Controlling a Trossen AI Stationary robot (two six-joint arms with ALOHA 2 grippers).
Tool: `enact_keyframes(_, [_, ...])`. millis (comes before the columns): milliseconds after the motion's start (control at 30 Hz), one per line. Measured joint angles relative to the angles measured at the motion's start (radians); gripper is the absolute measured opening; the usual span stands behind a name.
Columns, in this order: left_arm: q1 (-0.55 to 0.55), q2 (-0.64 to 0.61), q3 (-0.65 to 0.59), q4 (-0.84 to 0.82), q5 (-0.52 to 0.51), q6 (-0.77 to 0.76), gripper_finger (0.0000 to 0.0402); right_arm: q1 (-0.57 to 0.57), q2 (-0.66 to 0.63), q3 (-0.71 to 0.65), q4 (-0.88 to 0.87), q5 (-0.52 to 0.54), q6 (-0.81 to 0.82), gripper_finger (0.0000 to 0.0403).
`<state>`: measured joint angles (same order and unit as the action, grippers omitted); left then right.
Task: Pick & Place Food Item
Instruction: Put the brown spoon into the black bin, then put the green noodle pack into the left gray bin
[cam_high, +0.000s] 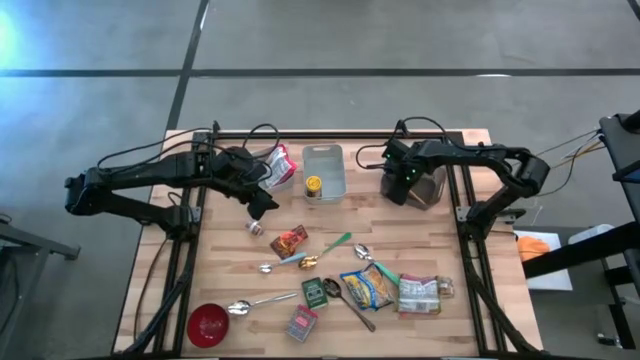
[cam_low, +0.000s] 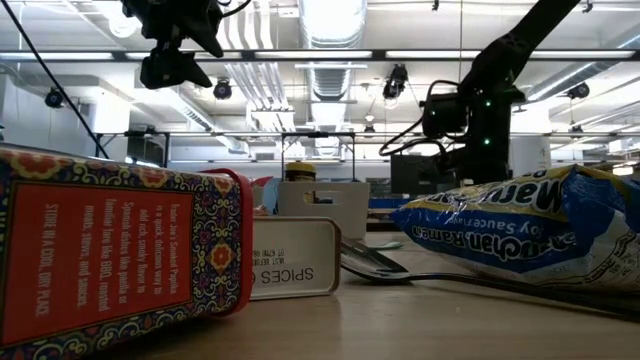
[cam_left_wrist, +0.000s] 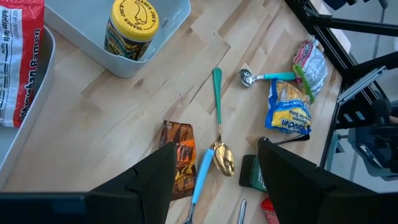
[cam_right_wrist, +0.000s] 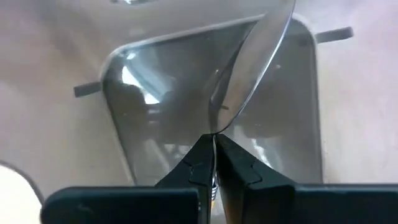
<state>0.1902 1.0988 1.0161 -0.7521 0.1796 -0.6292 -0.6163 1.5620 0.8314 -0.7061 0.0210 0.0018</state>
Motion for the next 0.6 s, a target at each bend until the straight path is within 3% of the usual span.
enact_keyframes(100, [0.000,0.000,0.000,0.000,0.000,0.000,0.0228,0.001,0.000,0.000,-0.011,-0.028,0.024,0.0034])
enact_keyframes(400, [0.000,0.000,0.000,0.000,0.000,0.000,0.0228,0.001,-0.002,0.036,-0.067,-0.026,0.048,0.0160])
enact_keyframes(600, [0.000,0.000,0.000,0.000,0.000,0.001,0.0228,0.004,-0.015,0.126,-0.179,-0.021,0.062,0.0190])
